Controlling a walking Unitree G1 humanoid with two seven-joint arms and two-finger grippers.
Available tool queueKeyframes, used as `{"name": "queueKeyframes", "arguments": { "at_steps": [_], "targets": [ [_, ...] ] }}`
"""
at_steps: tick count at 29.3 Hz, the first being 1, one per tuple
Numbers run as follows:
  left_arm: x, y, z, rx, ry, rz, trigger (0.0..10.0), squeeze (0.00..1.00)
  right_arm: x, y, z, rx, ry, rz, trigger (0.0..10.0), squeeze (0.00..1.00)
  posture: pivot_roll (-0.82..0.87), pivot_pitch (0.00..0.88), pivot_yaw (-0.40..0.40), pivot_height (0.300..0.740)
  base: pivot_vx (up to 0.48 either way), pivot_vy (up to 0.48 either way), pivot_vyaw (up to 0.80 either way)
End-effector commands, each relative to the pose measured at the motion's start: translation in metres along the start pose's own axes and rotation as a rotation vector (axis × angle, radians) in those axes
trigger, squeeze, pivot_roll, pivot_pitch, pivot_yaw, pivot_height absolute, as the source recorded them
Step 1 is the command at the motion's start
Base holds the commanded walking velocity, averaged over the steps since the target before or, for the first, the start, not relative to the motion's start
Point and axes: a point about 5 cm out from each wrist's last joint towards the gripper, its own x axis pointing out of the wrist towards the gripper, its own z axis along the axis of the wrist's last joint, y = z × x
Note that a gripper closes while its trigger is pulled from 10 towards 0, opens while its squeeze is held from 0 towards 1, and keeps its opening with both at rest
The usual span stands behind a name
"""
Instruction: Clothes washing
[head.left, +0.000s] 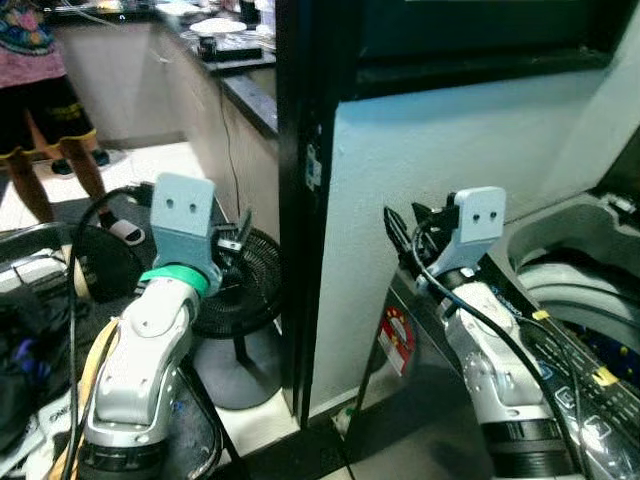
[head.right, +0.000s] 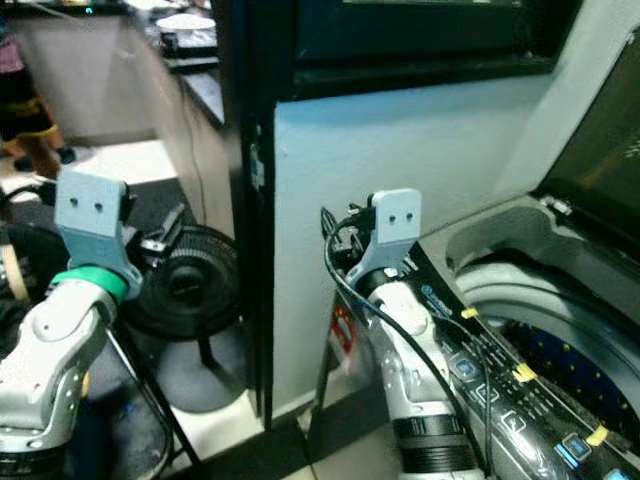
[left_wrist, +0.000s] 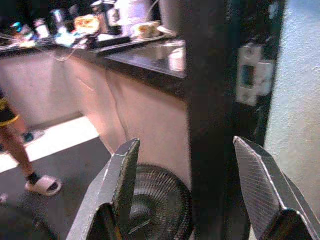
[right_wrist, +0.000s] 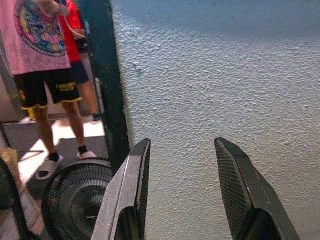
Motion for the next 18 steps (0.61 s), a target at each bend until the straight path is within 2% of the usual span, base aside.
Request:
{"name": "queueKeyframes", "arguments": {
  "at_steps": [1,10,18],
  "targets": [
    [-0.0019,0.0026,-0.0052,-0.006,0.026,0.010,10.0,0.00,-0.0014,0.0019,-0.0046,0.003,0.015,0.004,10.0,0.00,0.03,0.040,-0.010,0.740,0.000,0.000,0.80],
    [-0.0017,0.0027,-0.0050,-0.021,0.028,0.010,10.0,0.00,-0.0018,0.0009,-0.0048,0.006,0.014,-0.002,10.0,0.00,0.02,0.041,-0.009,0.740,0.000,0.000,0.80],
    [-0.0018,0.0031,-0.0065,-0.033,0.032,0.009,10.0,0.00,-0.0042,-0.0031,-0.0093,0.042,0.022,-0.027,10.0,0.00,0.02,0.050,-0.004,0.740,0.000,0.480,0.00]
  ]
}}
